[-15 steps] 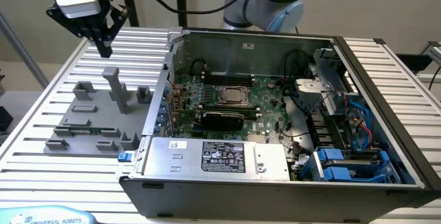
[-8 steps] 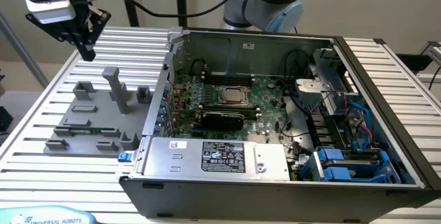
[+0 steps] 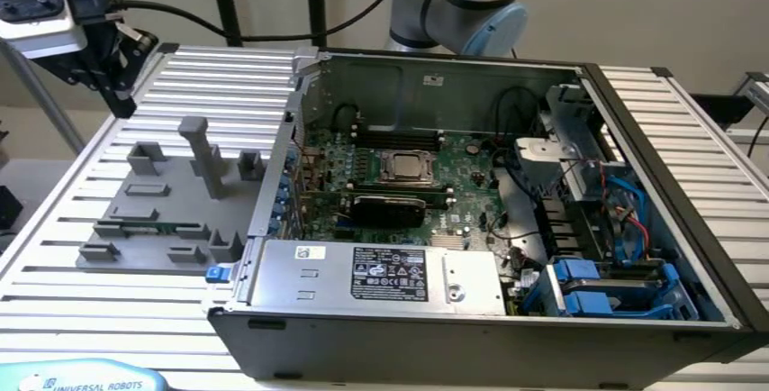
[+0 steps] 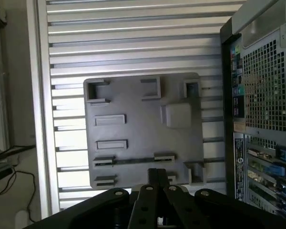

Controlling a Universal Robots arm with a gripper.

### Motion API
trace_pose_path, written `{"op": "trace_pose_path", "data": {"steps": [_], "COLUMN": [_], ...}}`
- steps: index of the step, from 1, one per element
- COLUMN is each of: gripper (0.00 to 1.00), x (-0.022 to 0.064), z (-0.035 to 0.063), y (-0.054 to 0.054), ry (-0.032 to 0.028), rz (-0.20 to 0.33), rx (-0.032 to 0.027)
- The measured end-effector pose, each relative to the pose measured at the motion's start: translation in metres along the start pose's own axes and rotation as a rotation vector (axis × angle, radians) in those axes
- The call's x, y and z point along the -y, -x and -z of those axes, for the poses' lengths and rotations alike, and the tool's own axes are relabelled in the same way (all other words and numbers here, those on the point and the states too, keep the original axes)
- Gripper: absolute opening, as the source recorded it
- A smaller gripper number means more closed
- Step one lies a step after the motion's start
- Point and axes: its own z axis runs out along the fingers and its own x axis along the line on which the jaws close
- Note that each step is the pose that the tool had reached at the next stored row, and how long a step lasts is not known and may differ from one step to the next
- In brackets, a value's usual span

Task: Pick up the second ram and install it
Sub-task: 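Reach for the second ram, then pick up the second ram and move it above second insertion slot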

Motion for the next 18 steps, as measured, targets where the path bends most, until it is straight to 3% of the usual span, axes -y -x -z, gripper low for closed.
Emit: {"op": "trace_pose_path", "data": {"steps": [6, 8, 18], "gripper": [0.11, 0.11, 0.11], "x": [0.0130, 0.0156, 0.0162], "z": [-0.0067, -0.0089, -0.0094], "y": [-0.010, -0.014, -0.016], "ry": [-0.0007, -0.0007, -0.0007], "rz": [0.000, -0.001, 0.000], "rx": [-0.0086, -0.0090, -0.0090]}}
